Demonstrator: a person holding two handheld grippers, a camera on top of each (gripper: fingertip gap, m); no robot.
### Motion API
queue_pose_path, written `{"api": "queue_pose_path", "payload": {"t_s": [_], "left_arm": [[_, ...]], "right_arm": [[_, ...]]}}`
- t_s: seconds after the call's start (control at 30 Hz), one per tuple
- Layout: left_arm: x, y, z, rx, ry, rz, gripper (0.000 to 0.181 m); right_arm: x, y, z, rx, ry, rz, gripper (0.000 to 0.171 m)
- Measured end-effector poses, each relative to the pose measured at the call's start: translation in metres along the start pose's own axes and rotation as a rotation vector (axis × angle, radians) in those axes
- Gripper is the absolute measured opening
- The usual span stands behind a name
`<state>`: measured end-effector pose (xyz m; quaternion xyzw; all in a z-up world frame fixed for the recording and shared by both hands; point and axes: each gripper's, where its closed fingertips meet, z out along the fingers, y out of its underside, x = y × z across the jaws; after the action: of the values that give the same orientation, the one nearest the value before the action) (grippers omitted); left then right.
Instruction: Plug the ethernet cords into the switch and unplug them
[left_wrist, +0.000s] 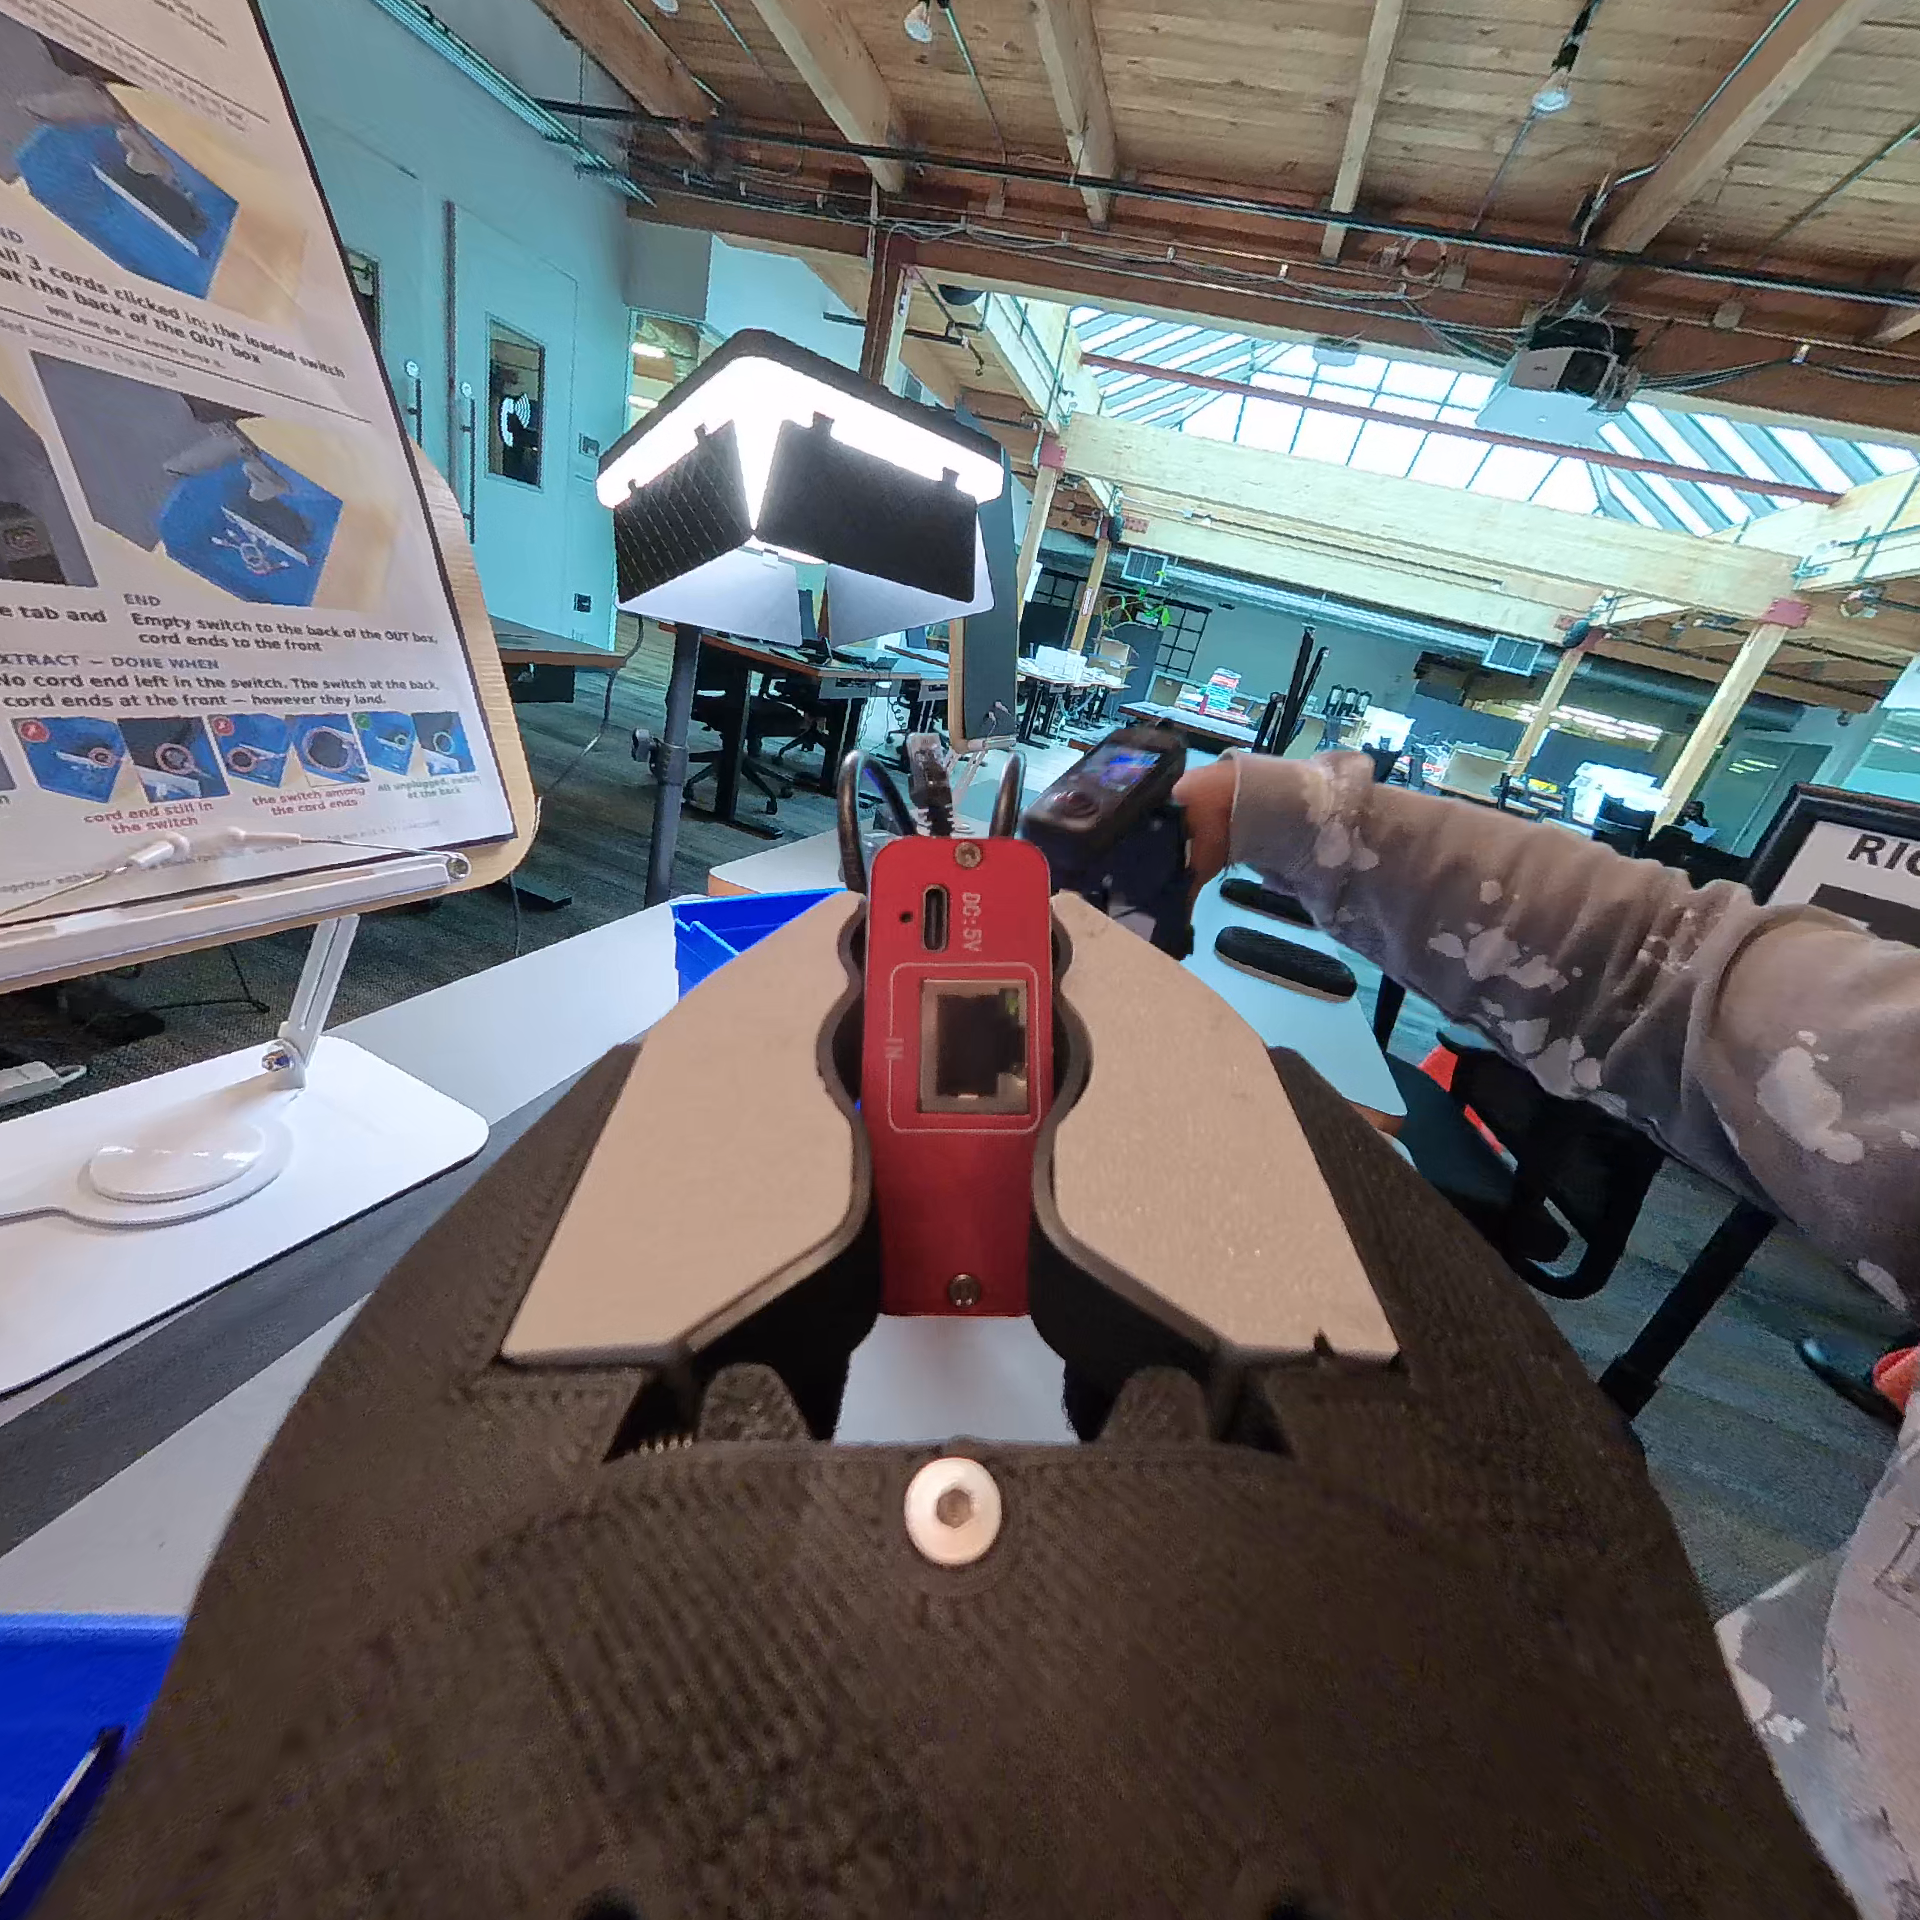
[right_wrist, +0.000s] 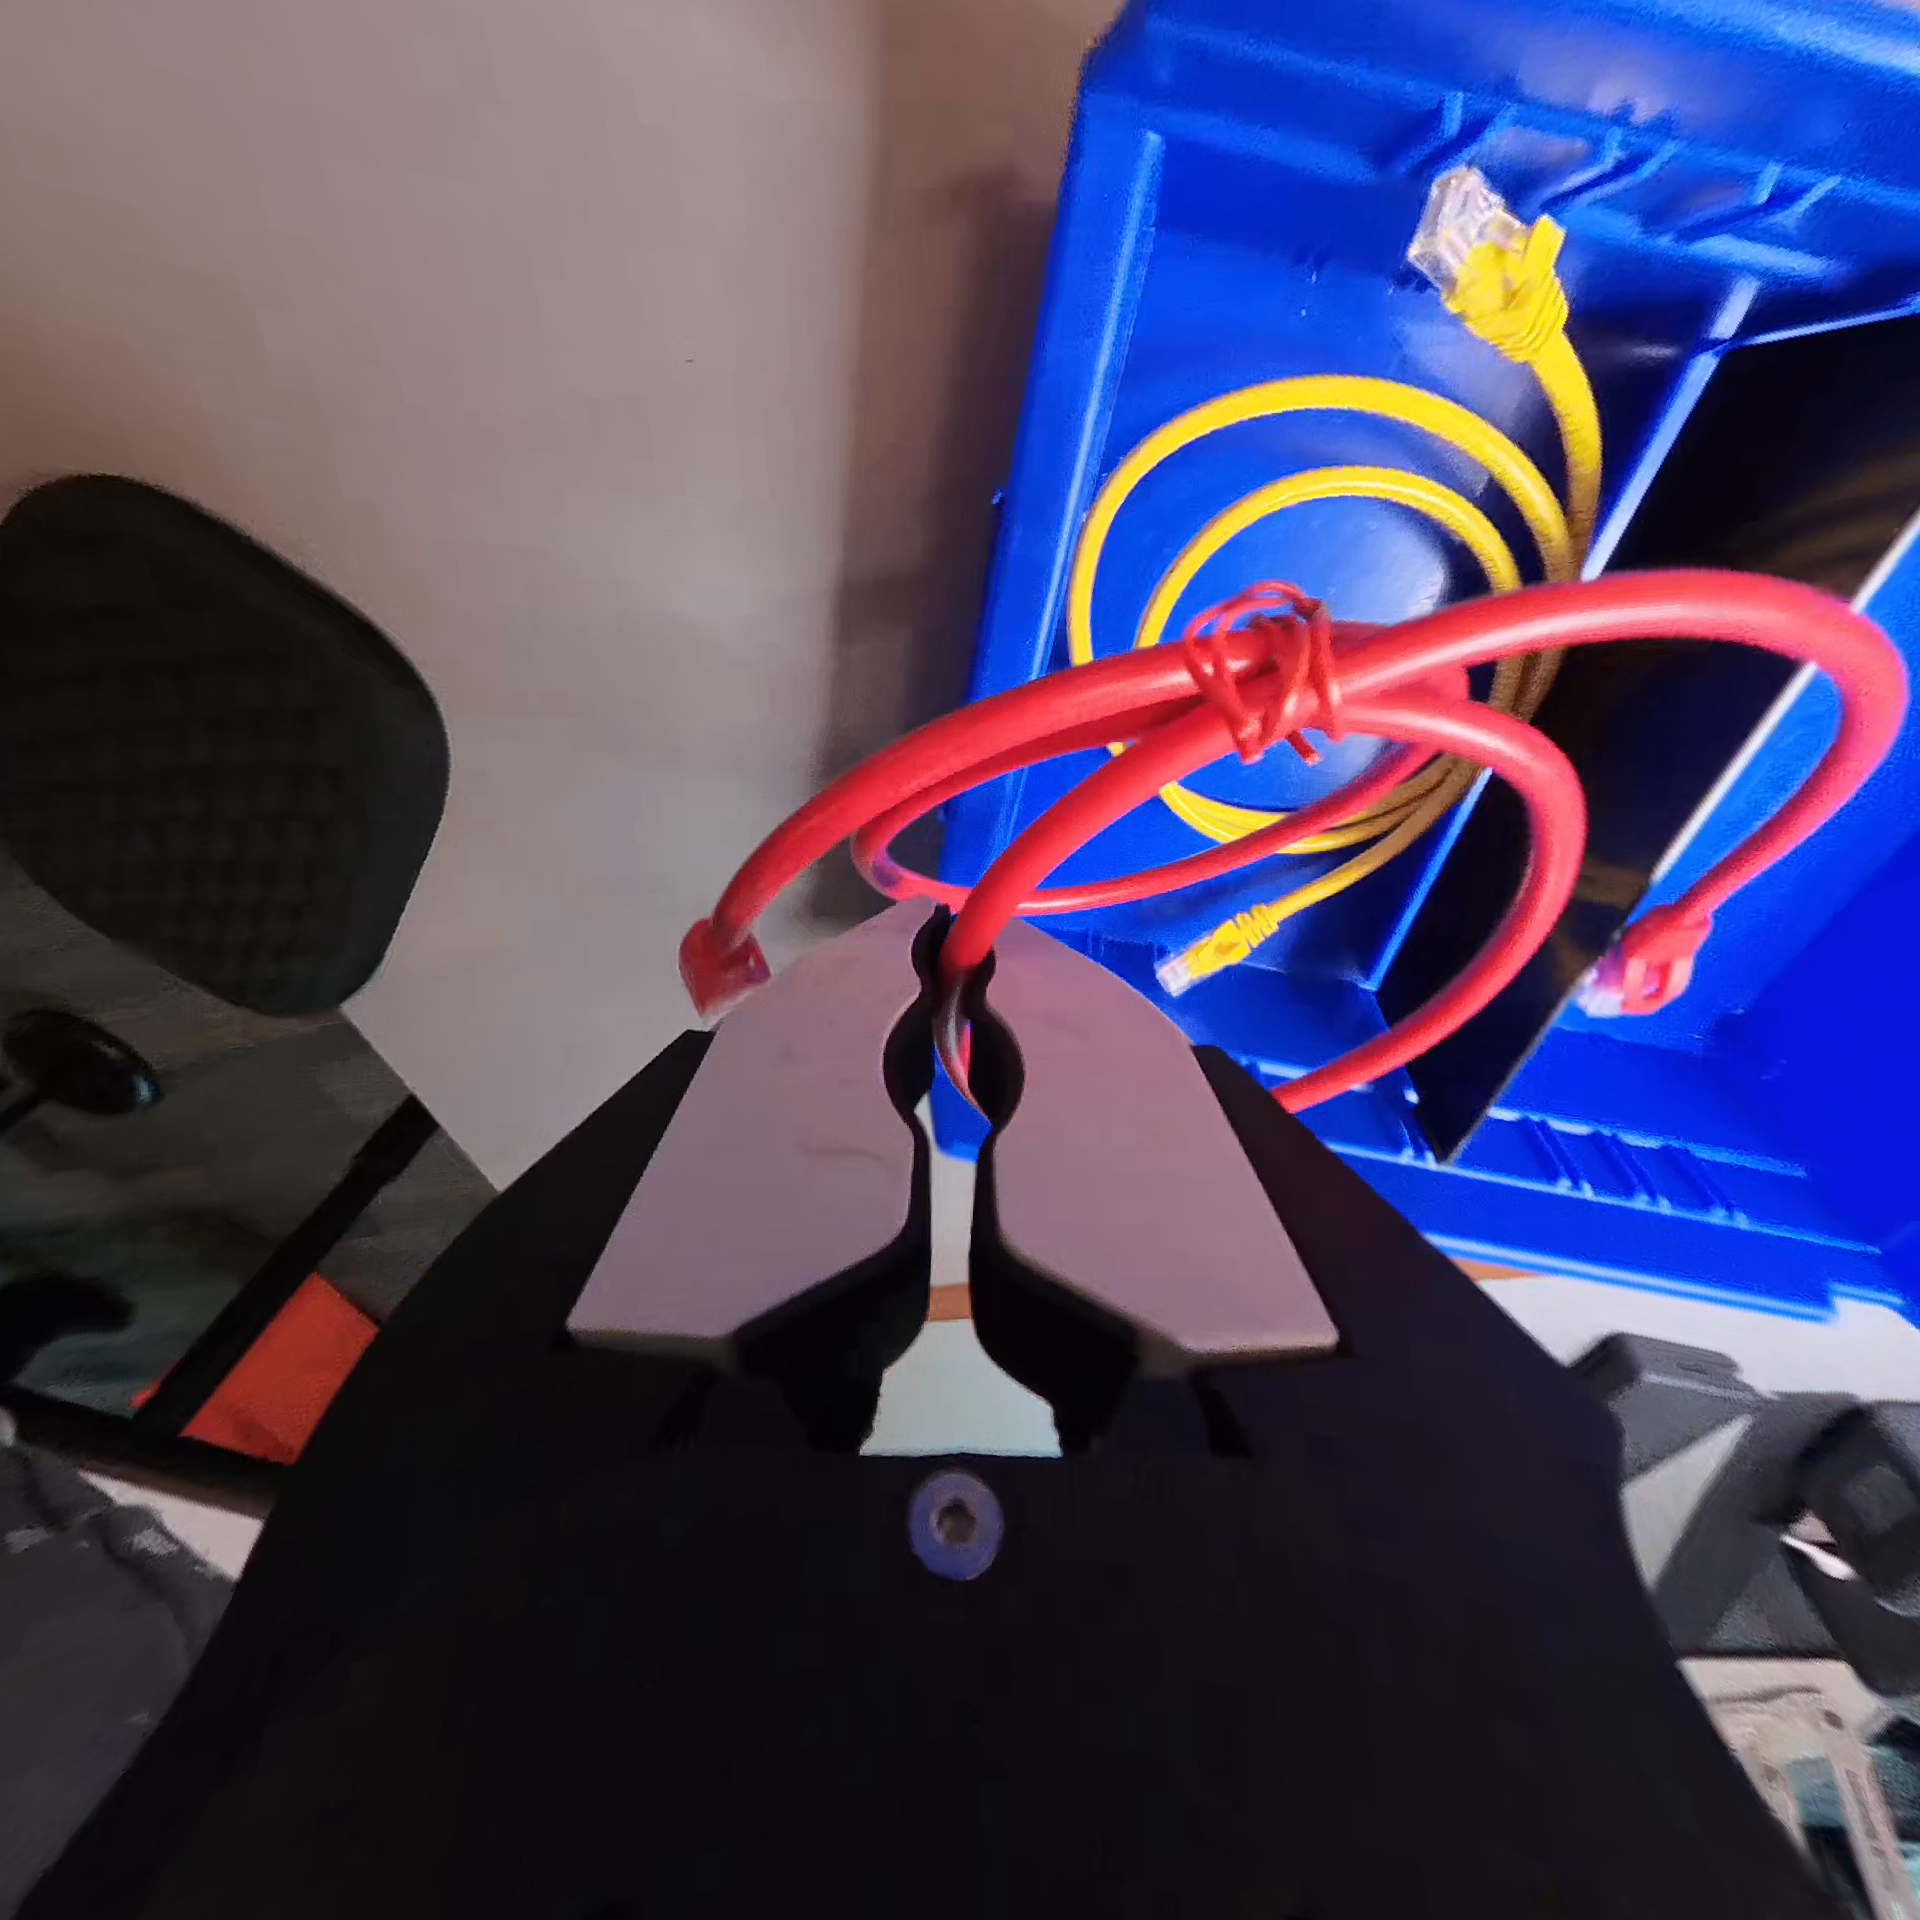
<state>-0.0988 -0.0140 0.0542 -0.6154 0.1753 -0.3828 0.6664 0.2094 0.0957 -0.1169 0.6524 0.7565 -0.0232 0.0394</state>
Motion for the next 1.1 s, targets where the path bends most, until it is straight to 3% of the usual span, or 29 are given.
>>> {"api": "queue_pose_path", "payload": {"t_s": [0.23,0.37,0.6,0.73,0.83,1.0,1.1], "left_arm": [[0.000,0.008,0.006,-0.022,0.002,-0.004,0.029],[0.003,0.006,0.007,-0.009,0.018,-0.013,0.030],[0.001,0.001,0.001,0.004,0.010,-0.009,0.030],[-0.008,-0.002,-0.005,0.019,-0.009,-0.017,0.030],[-0.014,-0.003,-0.008,0.027,-0.016,-0.032,0.029],[-0.013,-0.004,-0.009,0.030,-0.019,-0.026,0.029],[-0.011,-0.004,-0.008,0.028,-0.015,-0.024,0.030]], "right_arm": [[-0.049,-0.007,-0.034,-0.066,-0.056,-0.138,0.000],[-0.029,-0.005,-0.021,-0.126,-0.022,-0.109,0.000],[0.075,0.003,0.013,-0.243,0.277,-0.136,0.000],[0.109,-0.021,-0.003,-0.156,0.496,-0.224,0.000],[0.135,-0.027,-0.012,-0.170,0.767,-0.316,0.000],[0.141,-0.024,-0.034,-0.016,0.874,-0.278,0.000],[0.125,-0.017,-0.013,0.007,0.843,-0.300,0.000]]}}
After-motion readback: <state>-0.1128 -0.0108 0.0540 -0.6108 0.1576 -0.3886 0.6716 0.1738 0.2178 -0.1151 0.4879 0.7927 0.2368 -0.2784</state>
